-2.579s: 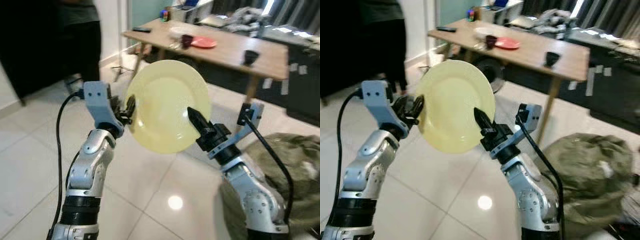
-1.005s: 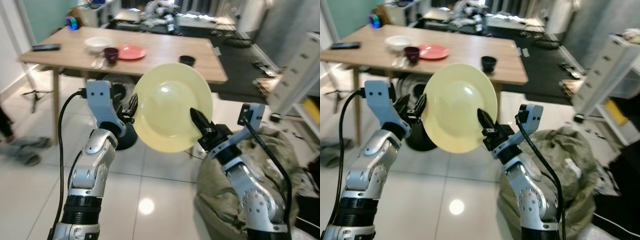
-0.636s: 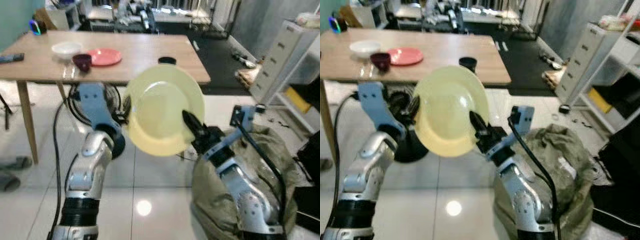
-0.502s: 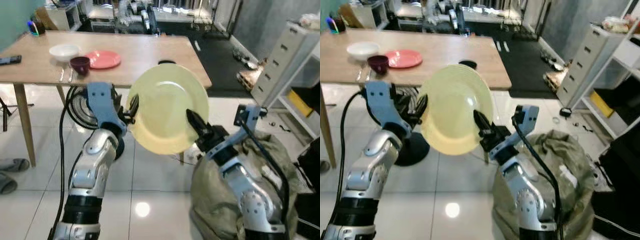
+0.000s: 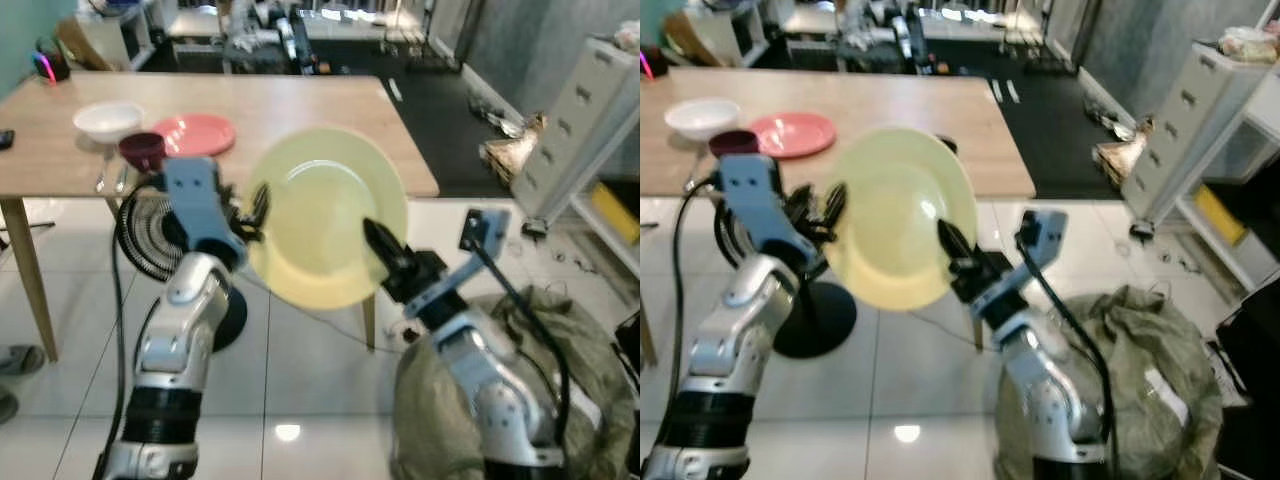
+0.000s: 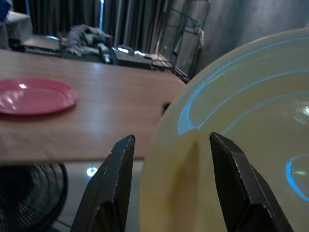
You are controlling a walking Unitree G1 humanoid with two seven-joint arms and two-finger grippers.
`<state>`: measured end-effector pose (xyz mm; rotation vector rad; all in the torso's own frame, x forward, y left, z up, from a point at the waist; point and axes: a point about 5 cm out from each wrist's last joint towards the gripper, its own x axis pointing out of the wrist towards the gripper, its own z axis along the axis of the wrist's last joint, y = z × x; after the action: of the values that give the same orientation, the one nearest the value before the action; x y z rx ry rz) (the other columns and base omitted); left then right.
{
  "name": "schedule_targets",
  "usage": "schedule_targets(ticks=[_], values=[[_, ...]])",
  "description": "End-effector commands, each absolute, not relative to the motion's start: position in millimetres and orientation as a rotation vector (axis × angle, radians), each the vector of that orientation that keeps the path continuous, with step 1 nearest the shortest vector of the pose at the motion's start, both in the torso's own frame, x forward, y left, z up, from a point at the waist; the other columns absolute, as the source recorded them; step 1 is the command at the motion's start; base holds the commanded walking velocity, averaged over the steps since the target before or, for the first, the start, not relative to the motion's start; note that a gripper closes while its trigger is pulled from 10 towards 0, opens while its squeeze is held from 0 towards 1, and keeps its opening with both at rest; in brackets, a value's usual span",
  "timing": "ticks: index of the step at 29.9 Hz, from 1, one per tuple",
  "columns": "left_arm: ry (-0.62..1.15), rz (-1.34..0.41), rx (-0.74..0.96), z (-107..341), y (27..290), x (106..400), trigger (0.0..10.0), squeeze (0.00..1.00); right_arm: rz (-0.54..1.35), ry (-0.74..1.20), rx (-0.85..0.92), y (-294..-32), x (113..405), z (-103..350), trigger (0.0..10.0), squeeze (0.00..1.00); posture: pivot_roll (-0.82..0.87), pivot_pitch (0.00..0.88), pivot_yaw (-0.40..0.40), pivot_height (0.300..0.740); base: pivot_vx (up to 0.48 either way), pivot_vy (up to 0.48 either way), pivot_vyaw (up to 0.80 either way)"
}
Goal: Setting the table
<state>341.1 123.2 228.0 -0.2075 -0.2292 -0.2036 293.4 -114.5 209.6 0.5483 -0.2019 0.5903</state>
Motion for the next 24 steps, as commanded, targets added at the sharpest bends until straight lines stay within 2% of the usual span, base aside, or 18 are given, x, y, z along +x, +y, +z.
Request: schedule_targets(ticks=[1, 24], values=[[-0.211, -0.185, -0.196, 223.5, 129.7, 341.8, 10.0, 0.0, 0.615, -0.215, 0.559, -108.6, 292.4, 212.5, 10.0, 0.0, -0.07, 0.0, 0.03, 0.74, 0.48, 0.0, 0.0], [-0.213, -0.19, -0.193, 225.0, 129.1, 342.1, 10.0, 0.0, 0.609, -0.221, 0.562, -109.0, 292.5, 212.0, 10.0, 0.0, -0.06, 0.0, 0.035, 0.74, 0.48, 0.0, 0.0]])
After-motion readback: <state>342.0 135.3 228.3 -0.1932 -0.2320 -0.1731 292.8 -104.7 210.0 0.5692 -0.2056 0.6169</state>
